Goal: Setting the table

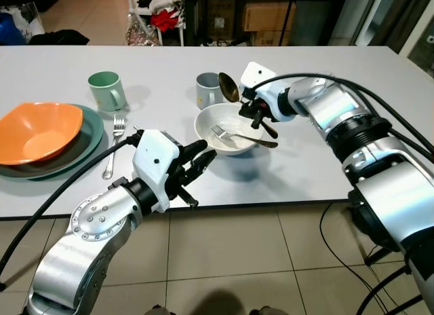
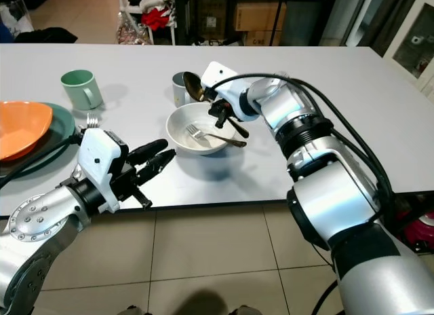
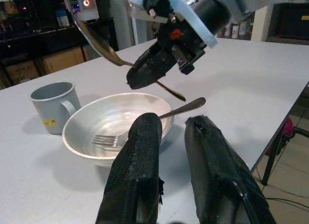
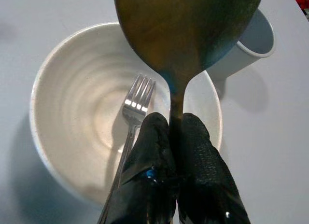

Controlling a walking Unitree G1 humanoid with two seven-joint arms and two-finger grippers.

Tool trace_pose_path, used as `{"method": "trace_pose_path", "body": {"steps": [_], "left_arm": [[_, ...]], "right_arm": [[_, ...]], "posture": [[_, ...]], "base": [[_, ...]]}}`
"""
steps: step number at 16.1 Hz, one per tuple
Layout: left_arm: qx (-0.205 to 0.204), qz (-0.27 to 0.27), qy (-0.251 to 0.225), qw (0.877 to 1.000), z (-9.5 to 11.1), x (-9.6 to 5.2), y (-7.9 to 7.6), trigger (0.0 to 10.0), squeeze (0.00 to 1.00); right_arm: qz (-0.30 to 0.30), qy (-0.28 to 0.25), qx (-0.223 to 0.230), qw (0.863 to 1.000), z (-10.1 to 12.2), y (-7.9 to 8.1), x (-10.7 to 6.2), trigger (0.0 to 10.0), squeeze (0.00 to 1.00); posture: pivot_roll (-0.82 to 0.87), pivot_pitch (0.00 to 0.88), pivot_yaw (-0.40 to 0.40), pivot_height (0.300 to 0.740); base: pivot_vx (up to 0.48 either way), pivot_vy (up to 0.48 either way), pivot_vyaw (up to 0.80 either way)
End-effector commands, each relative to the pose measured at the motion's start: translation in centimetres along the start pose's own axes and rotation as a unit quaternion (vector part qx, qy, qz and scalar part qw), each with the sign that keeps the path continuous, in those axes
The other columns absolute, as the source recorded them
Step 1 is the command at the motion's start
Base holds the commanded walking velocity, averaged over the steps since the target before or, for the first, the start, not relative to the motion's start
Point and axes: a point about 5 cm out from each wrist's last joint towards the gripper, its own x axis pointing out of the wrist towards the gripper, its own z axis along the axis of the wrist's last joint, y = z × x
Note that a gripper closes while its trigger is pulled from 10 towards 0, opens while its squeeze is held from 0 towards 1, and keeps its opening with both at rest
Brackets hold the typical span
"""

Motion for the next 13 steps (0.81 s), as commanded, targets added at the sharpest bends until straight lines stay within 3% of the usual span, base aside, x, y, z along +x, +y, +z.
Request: {"method": "trace_pose_path", "body": {"steps": [1, 4, 5, 7, 8, 9, 11, 12, 13], "left_arm": [[0.003, 0.006, -0.001, 1.0, 0.3, -0.2, 0.1, 10.0, 0.0], [-0.002, 0.02, -0.002, 1.0, 0.4, 0.0, 0.3, 10.0, 0.0], [-0.021, 0.033, -0.01, 0.999, 0.6, 0.3, 0.6, 10.0, 0.0], [-0.04, 0.062, -0.052, 0.996, 1.8, 1.1, 1.3, 10.0, 0.0], [-0.067, 0.06, -0.09, 0.992, 3.0, 1.6, 1.5, 10.0, 1.0], [-0.072, 0.052, -0.121, 0.989, 4.2, 2.2, 1.6, 10.0, 1.0], [-0.049, 0.045, -0.139, 0.988, 5.7, 3.2, 1.7, 10.0, 1.0], [-0.044, 0.037, -0.144, 0.988, 6.2, 3.9, 1.5, 10.0, 0.29], [-0.044, 0.035, -0.145, 0.988, 6.4, 4.6, 1.6, 10.0, 0.0]], "right_arm": [[-0.022, -0.033, -0.008, 0.999, 1.8, -1.1, -0.9, 10.0, 0.0], [-0.011, -0.061, -0.022, 0.998, 3.0, -1.9, -2.1, 10.0, 0.0], [0.002, -0.065, -0.034, 0.997, 3.2, -2.1, -2.5, 10.0, 0.0], [0.012, -0.066, -0.053, 0.996, 3.0, -2.1, -2.7, 10.0, 0.0], [0.016, -0.073, -0.058, 0.996, 3.1, -2.0, -2.7, 10.0, 0.0], [0.024, -0.084, -0.06, 0.994, 3.4, -1.9, -2.7, 10.0, 0.0], [0.056, -0.094, -0.082, 0.991, 3.8, -1.2, -2.5, 10.0, 0.0], [0.079, -0.095, -0.1, 0.987, 3.8, -0.6, -2.3, 10.0, 0.0], [0.099, -0.098, -0.112, 0.984, 3.9, 0.0, -2.2, 10.0, 0.0]], "posture": [[-0.05, 0.021, -0.032, 0.74], [-0.05, 0.015, -0.037, 0.74], [-0.05, 0.014, -0.034, 0.74], [-0.05, 0.015, -0.037, 0.74], [-0.05, 0.016, -0.04, 0.74], [-0.05, 0.017, -0.044, 0.74], [-0.04, 0.015, -0.042, 0.74], [-0.04, 0.014, -0.04, 0.74], [-0.05, 0.014, -0.036, 0.74]], "base": [[0.0, 0.0, 0.0], [0.0, 0.0, 0.0], [0.0, 0.0, 0.0], [0.0, 0.0, 0.0], [0.0, 0.0, 0.0], [0.0, 0.0, 0.0], [0.0, 0.0, 0.0], [0.0, 0.0, 0.0], [0.0, 0.0, 0.0]]}}
